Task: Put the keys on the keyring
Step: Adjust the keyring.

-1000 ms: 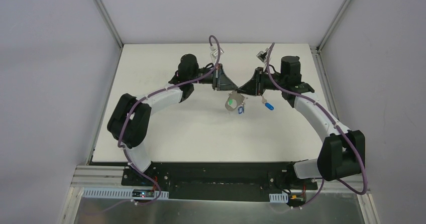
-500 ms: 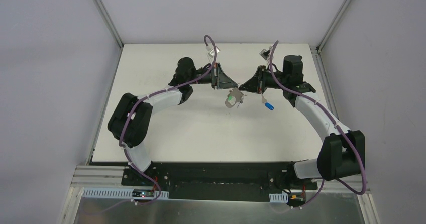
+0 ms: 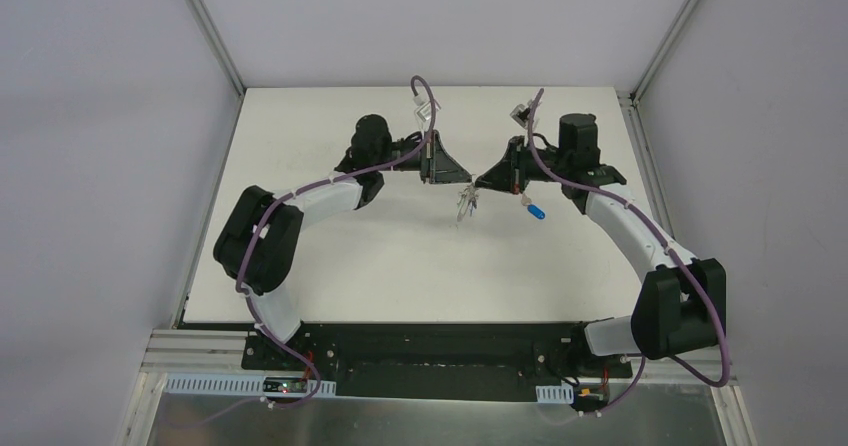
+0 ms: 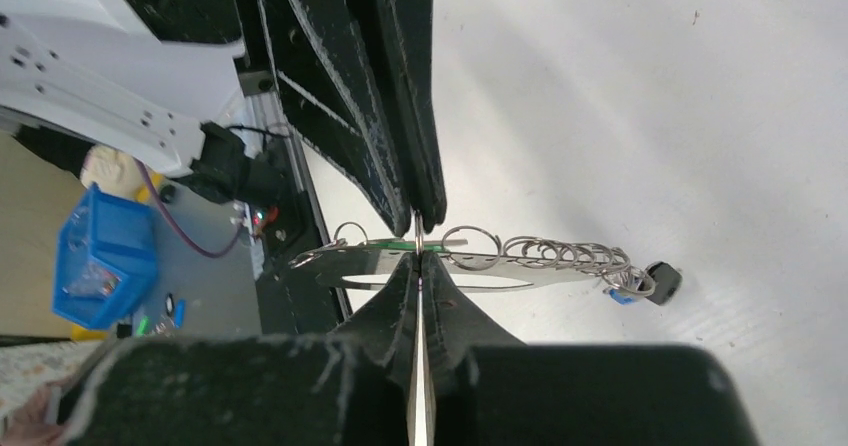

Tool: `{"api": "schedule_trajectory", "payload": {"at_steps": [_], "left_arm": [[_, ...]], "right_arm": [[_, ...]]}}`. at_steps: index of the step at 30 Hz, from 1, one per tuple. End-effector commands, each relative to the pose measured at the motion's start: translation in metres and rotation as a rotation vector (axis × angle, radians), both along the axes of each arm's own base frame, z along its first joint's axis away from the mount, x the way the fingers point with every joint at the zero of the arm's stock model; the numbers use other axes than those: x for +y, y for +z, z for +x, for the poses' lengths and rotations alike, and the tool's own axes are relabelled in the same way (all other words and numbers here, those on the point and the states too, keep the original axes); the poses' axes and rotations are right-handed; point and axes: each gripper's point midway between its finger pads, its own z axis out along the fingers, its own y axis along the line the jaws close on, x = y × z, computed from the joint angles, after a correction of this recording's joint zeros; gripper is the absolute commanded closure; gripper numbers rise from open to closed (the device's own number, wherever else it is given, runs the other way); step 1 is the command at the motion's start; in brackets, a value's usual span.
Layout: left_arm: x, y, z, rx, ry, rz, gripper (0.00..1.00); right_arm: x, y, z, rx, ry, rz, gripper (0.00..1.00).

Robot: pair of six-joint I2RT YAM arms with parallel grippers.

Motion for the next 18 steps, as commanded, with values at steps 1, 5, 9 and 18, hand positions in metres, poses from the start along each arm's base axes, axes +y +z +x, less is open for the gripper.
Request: {"api": "schedule_trajectory", "payload": {"at_steps": [1, 5, 9, 18], "left_arm": [[0.012, 0.017, -0.014, -0.238, -0.065, 0.05, 0.83], [0.022, 0.01, -0.023, -0.407, -0.131, 0.157, 0.73], [0.035, -0.008, -0.035, -0.554, -0.229, 0.283, 0.67], [0.044, -0.039, -0.059, -0.644, -0.347, 0.375, 0.65]], "right_arm": [[0.002, -0.005, -0.019, -0.163, 0.118, -0.106, 1.0], [0.008, -0.026, -0.034, -0.212, 0.18, -0.19, 1.0], [0.015, -0.037, -0.046, -0.266, 0.234, -0.234, 1.0], [0.02, -0.049, -0.059, -0.356, 0.303, -0.286, 1.0]]}}
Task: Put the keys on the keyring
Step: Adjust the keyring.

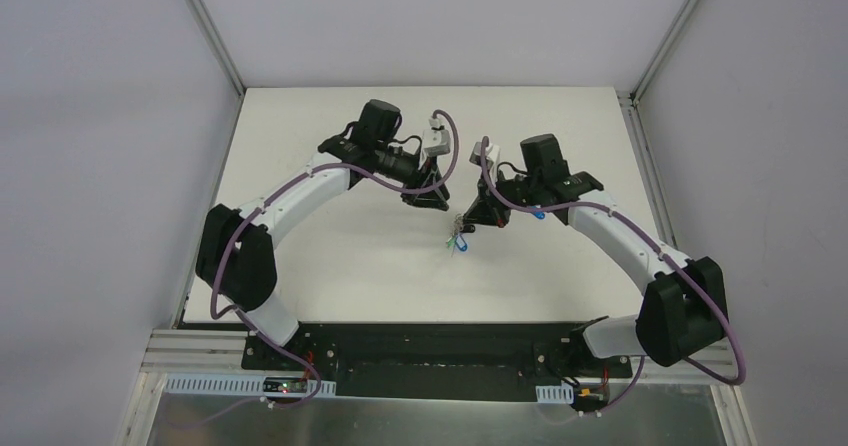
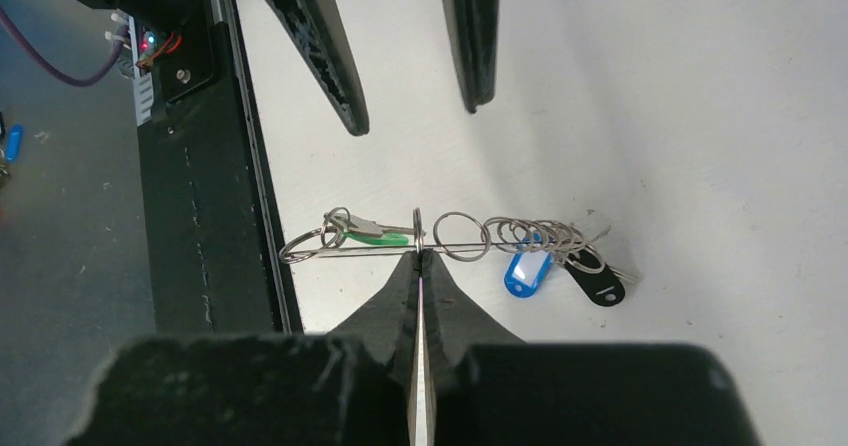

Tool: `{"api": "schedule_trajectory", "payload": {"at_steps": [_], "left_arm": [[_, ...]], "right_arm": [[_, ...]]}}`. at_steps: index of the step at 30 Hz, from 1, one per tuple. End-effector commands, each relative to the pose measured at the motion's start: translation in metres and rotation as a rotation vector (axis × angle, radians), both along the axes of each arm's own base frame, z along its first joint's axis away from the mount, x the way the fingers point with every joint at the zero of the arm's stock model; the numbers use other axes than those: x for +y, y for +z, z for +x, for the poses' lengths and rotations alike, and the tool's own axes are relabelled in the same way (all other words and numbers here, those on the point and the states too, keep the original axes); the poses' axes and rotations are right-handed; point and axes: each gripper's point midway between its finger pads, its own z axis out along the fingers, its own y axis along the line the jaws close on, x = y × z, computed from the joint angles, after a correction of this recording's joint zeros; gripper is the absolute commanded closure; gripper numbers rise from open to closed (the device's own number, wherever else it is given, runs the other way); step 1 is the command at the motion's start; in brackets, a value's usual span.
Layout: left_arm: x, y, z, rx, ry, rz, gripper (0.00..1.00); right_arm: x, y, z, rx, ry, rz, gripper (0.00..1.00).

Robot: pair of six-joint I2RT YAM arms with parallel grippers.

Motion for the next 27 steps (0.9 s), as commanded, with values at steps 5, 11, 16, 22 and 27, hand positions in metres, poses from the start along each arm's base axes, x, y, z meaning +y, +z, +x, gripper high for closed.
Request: {"api": "schedule_trajectory", "payload": {"at_steps": [5, 11, 16, 22, 27], "left_arm": [[0.002, -0.026, -0.031, -0.079, -0.113, 0.06, 0.65], [-0.008, -0.031, -0.027, -0.05, -0.073, 0.048, 0.67], [-0.014, -0.033, -0.027, -0.022, -0.051, 0.02, 0.7], [-0.02, -0.032, -0.024, -0.009, -0.033, 0.003, 0.75], [-0.021, -0.032, -0.03, 0.003, -0.057, -0.007, 0.76]], "right_arm": [[0.003, 0.009, -0.009, -0.126, 0.068, 0.001, 1.0], [0.007, 0.009, -0.015, -0.096, 0.083, 0.021, 1.0], [0.009, 0.01, -0.018, -0.075, 0.083, 0.041, 1.0], [0.011, 0.012, -0.019, -0.059, 0.084, 0.056, 1.0], [0.012, 0.014, -0.019, -0.052, 0.079, 0.062, 1.0]]}}
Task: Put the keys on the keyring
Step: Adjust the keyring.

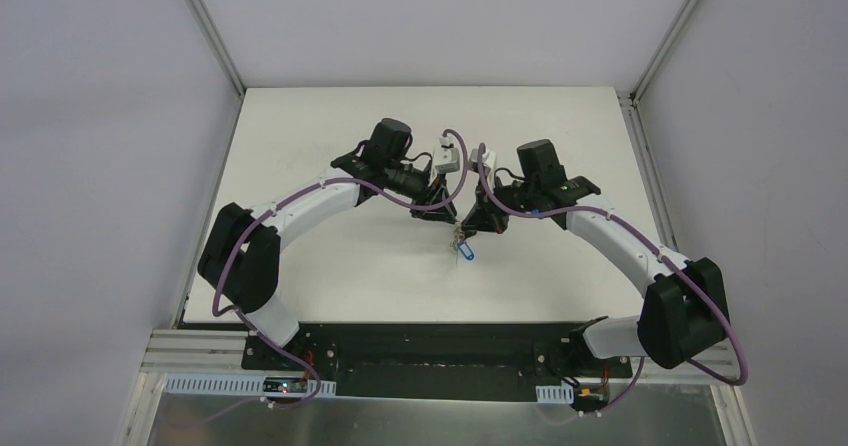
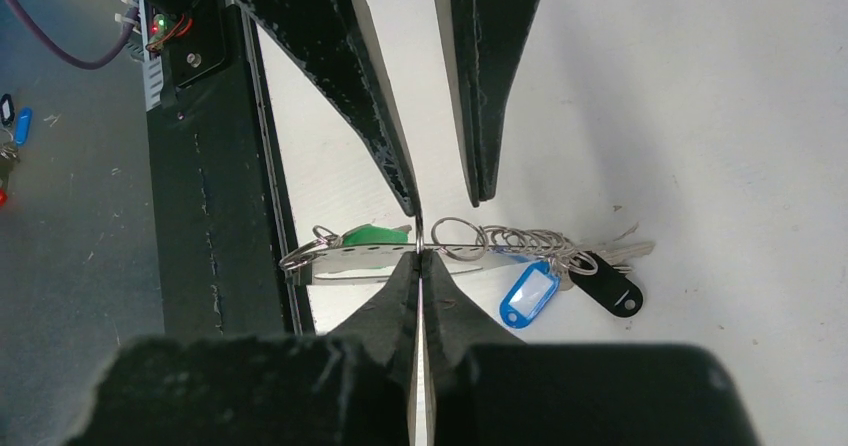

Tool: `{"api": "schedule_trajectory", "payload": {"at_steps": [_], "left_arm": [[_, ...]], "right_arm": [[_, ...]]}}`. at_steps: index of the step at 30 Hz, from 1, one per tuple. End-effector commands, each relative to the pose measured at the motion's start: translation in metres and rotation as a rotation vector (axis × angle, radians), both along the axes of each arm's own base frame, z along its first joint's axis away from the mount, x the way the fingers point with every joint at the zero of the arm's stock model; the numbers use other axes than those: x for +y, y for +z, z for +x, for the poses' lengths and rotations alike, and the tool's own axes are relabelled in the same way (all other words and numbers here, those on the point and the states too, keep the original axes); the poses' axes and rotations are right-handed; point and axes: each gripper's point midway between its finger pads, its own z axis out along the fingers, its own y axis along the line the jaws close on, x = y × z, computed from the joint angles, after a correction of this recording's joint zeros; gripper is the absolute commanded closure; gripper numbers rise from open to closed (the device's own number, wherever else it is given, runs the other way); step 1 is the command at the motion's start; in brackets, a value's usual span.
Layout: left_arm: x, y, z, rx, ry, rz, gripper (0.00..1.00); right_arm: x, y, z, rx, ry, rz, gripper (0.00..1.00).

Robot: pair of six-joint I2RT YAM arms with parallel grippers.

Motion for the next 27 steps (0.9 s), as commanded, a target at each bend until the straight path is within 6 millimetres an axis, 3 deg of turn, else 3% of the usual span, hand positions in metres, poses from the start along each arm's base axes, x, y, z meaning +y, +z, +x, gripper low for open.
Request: {"api": "schedule_trajectory", "payload": {"at_steps": [1, 8, 13, 19, 23, 27], "left_arm": [[-0.006, 0.009, -0.008, -0.012, -0.04, -0.049, 0.76], [-0.005, 0.009, -0.01, 0.026, -0.041, -0.066, 0.75], [0.002, 0.033, 0.013, 0.1, 0.056, -0.169, 0.76], [0.016, 0.051, 0.023, 0.097, 0.162, -0.192, 0.77], [0.024, 0.049, 0.026, 0.147, 0.249, -0.12, 0.78], [0.037, 0.041, 0.031, 0.176, 0.336, 0.02, 0.8]], "right_arm": [[0.008, 0.024, -0.003, -0.05, 0.036, 0.078, 1.0], [0.006, 0.024, 0.002, -0.073, 0.013, 0.066, 1.0], [-0.006, 0.034, 0.011, -0.189, 0.045, -0.011, 1.0], [-0.017, 0.05, -0.017, -0.147, 0.232, -0.018, 1.0], [-0.018, 0.059, -0.033, -0.172, 0.303, 0.016, 1.0], [-0.021, 0.064, -0.037, -0.236, 0.352, -0.016, 1.0]]}}
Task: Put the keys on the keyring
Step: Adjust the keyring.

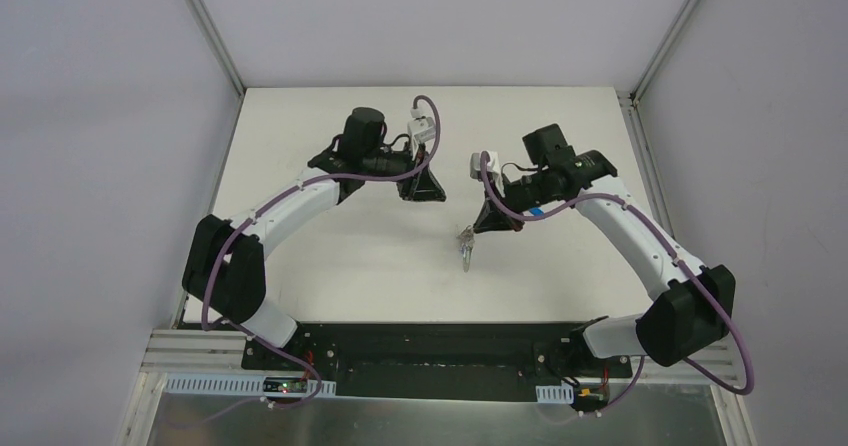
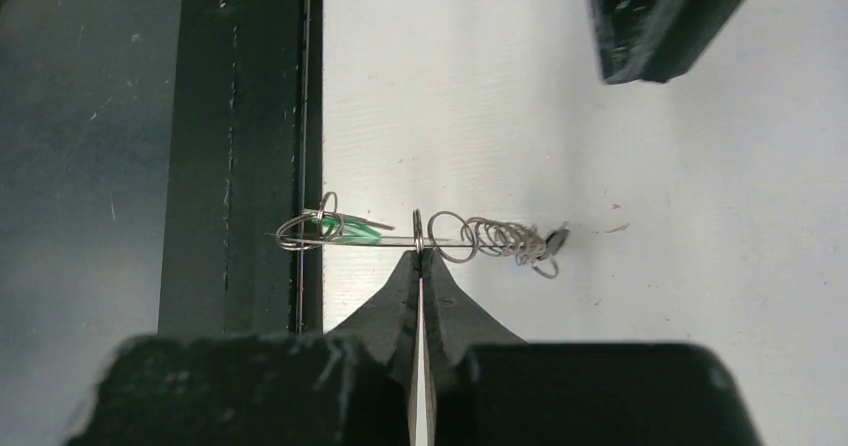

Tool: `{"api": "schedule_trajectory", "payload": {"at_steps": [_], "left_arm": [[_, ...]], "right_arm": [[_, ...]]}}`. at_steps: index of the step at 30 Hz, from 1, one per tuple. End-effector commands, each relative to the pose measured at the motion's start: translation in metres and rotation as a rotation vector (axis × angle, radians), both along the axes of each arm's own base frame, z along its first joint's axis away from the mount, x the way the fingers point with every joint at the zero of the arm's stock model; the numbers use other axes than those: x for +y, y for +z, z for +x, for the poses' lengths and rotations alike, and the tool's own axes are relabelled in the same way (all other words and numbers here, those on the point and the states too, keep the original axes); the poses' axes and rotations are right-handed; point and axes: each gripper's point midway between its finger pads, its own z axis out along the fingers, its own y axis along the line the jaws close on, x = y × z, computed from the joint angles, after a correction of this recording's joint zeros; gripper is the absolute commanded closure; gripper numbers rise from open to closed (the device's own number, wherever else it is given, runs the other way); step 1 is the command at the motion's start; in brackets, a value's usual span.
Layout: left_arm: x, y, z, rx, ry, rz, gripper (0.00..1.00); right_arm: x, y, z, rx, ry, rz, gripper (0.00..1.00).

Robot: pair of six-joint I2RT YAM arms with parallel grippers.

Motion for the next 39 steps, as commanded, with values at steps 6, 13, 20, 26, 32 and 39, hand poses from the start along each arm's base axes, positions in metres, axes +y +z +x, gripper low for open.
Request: {"api": "schedule_trajectory", "payload": {"at_steps": [6, 13, 20, 26, 32, 39], "left_arm": [[0.025, -0.003, 0.006, 0.037, 0.13, 0.222, 0.83], [0.027, -0.011, 0.01, 0.028, 0.142, 0.25, 0.87], [0.025, -0.009, 0.018, 0.02, 0.145, 0.27, 0.88], [0.018, -0.005, 0.022, 0.019, 0.146, 0.257, 0.89], [0.011, -0.006, 0.02, 0.024, 0.138, 0.255, 0.89], [0.003, -0.009, 0.012, -0.033, 0.081, 0.251, 0.89]], "right_arm": [[-0.006, 0.023, -0.014, -0.238, 0.155, -0.022, 1.0], [-0.018, 0.03, -0.009, -0.411, 0.16, -0.081, 1.0], [-0.037, 0.035, -0.005, -0.572, 0.13, -0.146, 1.0], [-0.054, 0.03, 0.004, -0.729, 0.066, -0.19, 1.0], [-0.06, 0.027, 0.006, -0.838, 0.024, -0.176, 1.0], [-0.062, 0.027, 0.002, -0.868, 0.006, -0.151, 1.0]]}}
